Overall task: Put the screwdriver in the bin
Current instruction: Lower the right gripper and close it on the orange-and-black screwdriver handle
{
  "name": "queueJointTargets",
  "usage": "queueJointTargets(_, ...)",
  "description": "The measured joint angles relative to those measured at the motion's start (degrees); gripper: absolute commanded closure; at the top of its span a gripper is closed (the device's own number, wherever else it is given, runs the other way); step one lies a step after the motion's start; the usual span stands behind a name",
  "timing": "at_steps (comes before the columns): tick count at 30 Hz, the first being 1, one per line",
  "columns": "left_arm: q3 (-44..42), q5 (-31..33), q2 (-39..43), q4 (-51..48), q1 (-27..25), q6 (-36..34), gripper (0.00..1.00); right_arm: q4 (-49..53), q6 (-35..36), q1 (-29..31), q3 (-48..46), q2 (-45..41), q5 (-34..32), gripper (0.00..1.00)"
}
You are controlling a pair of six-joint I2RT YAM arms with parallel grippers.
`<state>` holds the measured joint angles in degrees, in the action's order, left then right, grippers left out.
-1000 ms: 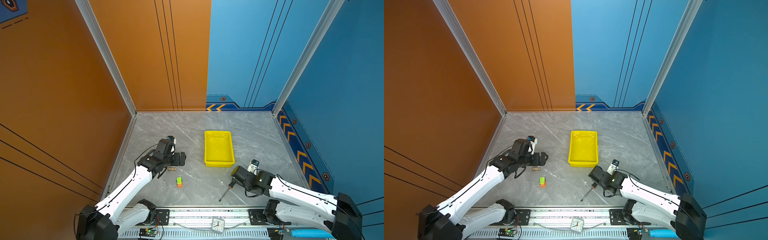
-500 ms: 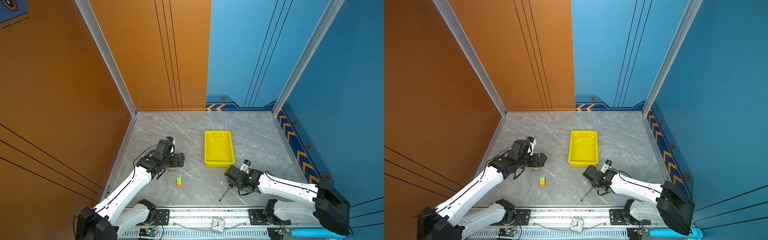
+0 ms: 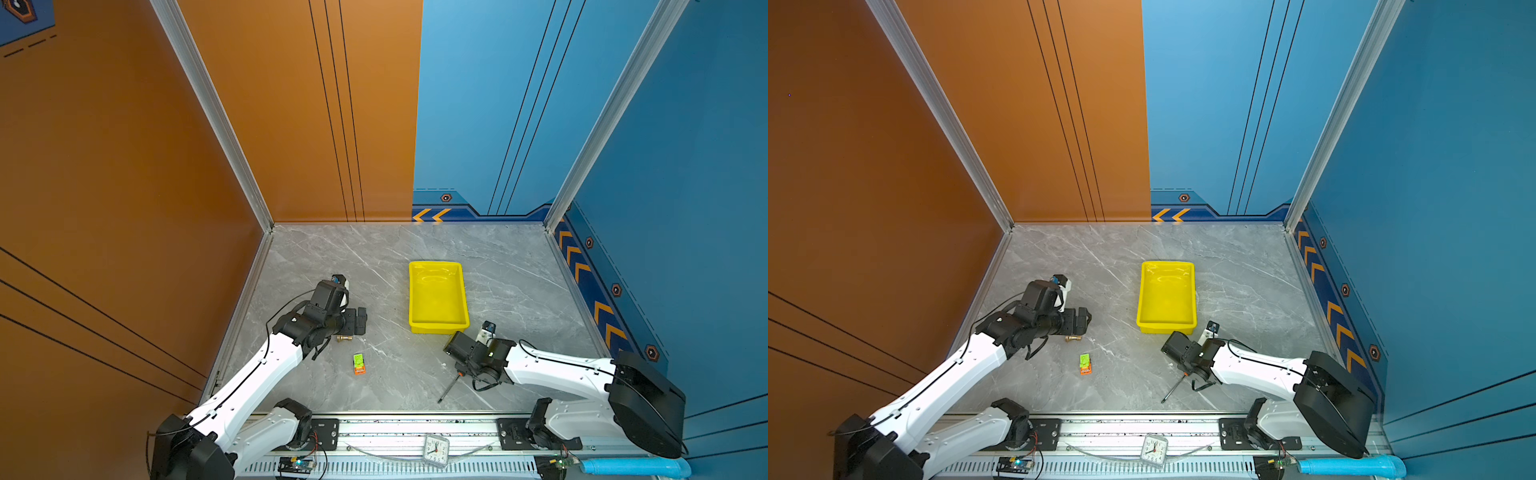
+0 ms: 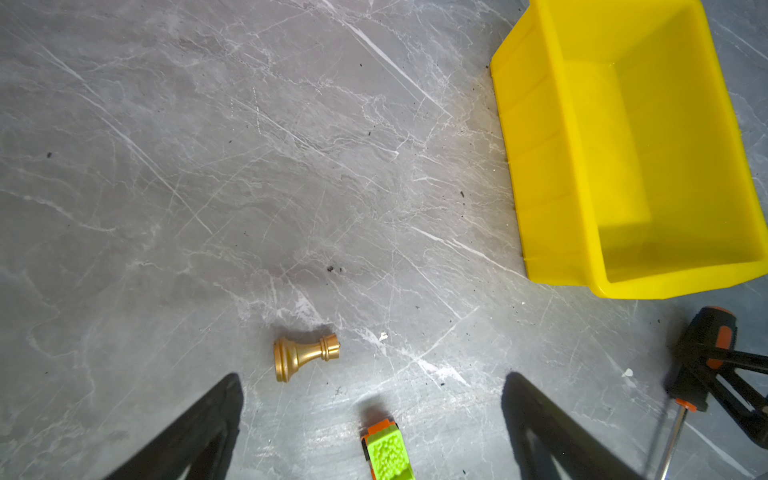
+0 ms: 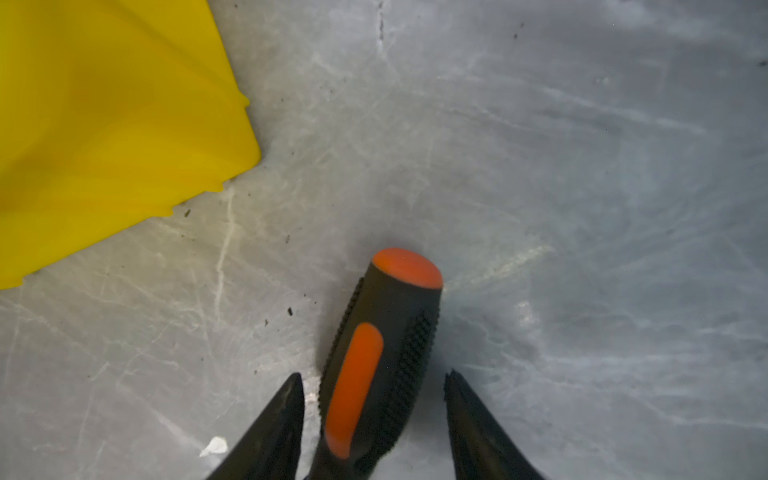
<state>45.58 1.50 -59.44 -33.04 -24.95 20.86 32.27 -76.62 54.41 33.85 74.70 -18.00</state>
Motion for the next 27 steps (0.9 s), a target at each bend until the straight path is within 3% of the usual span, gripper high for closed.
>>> queueJointTargets(6, 0.0, 0.24, -0.13, 0.0, 0.87, -0.07, 0.02, -0.44, 0.76, -0.87, -0.59, -0.02, 0.04, 0.71)
queueJointTargets(16, 0.0, 0.42, -0.39, 0.22, 2.56, -0.48, 0.02, -0.42, 3.23, -3.45, -0.59, -0.68, 0.46, 0.9)
queueJointTargets(22, -0.02, -1.7, -0.39, 1.99, 3.28, -0.96, 0.02, 1.62, 7.3, -4.68, -0.46, -9.14, 0.44, 1.0)
queueJointTargets(27, -0.02, -3.82, -0.37, 3.1, 3.3, -1.53, 0.02, 7.23, 9.75, -4.98, 1.27, -17.94, -0.28, 1.0)
